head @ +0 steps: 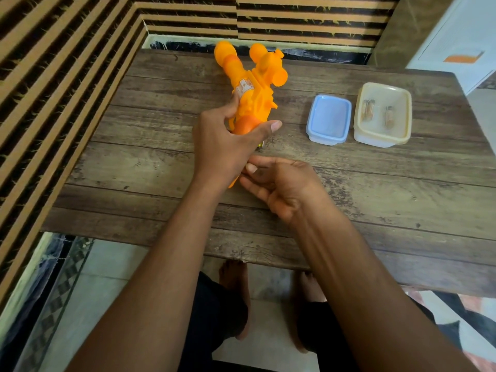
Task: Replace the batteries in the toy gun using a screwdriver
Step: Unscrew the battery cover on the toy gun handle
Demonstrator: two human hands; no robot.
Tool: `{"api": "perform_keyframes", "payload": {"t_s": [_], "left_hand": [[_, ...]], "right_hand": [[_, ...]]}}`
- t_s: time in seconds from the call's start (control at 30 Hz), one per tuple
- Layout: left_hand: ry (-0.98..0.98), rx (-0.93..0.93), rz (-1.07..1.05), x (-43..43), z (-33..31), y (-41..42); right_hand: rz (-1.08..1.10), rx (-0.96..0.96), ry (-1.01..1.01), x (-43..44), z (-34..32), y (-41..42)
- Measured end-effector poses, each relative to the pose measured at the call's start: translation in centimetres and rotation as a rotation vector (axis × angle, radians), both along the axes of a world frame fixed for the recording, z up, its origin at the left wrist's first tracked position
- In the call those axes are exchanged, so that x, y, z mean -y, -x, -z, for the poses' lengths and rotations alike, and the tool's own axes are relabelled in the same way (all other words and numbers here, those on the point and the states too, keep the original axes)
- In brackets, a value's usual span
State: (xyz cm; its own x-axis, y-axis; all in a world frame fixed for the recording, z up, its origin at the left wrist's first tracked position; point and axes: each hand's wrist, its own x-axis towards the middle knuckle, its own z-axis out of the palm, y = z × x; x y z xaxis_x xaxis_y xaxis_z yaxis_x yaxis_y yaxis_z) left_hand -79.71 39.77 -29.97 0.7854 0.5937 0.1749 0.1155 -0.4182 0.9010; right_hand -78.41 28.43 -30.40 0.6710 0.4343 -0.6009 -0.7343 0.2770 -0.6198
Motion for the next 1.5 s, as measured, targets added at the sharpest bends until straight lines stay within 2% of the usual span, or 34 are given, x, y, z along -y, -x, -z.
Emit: {"api": "perform_keyframes", "payload": {"t_s": [0.87,1.3,1.5], "left_hand": [[0.009,0.020,0.003,-0.1,0.1,0.0],[-0.005,0.008,0.029,0.3,0.4,0.0],[-0.096,0.033,0.027,0.2,0.9,-0.3]], "right_hand": [[-0.004,0.005,0.023,0.1,0.1,0.1],[-0.041,-0.071,0.054,-0.4,-0.5,0.0],[0.008,-0.108,0.077,-0.8,-0.8,-0.1]]}}
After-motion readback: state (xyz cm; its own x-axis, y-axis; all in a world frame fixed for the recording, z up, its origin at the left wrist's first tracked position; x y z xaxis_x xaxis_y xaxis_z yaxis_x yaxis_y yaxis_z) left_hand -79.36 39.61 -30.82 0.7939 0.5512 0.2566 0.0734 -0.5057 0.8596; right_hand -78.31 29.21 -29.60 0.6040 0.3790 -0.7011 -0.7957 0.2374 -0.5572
